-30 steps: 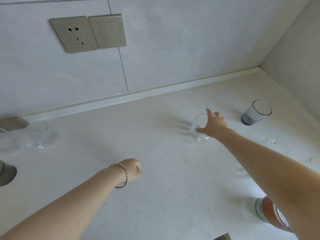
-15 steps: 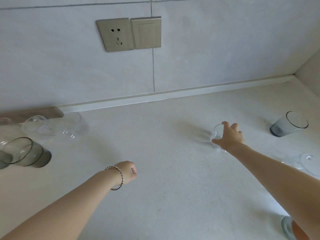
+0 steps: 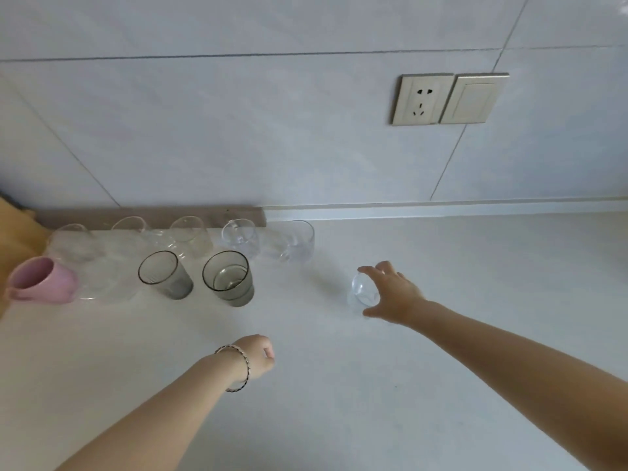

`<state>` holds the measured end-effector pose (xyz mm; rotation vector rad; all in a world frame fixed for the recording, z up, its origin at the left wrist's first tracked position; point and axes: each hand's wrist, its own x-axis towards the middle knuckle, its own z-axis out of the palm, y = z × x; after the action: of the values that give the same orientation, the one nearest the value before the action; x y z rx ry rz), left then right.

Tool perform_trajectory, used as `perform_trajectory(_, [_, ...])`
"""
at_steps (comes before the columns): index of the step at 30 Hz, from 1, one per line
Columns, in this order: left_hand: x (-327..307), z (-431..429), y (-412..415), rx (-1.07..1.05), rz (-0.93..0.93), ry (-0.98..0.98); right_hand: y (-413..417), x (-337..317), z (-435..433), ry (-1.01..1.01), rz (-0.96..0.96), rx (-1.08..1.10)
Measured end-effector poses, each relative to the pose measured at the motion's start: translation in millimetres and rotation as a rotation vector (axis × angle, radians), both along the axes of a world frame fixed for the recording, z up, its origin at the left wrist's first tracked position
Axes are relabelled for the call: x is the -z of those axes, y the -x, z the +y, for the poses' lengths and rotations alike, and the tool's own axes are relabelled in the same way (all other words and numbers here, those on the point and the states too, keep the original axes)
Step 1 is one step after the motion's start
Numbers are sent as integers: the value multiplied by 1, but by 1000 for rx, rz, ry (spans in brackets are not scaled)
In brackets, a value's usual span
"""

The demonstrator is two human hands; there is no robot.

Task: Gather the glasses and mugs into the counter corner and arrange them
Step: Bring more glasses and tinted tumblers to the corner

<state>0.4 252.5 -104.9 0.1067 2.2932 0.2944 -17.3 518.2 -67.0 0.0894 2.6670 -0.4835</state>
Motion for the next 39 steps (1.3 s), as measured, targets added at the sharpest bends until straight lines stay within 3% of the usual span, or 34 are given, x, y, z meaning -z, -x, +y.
perform_trajectory(8, [6,-89,4,-49,19,-28,53,16,-108,-46,16,-20])
perform_trajectory(20, [10,-83,9,74,21,-35,23,26,-104,34,23,119])
perform_trajectory(25, [-1,-17,13,190,39,-55,-29,25,-49,-8,-156,156])
perform_trajectory(30, [-10,84,0,358,32,-75,-96,16,47,-57,-267,339])
perform_trajectory(39, [-19,297,-59,550,69,-134,-222,-12,268,-90,-97,662])
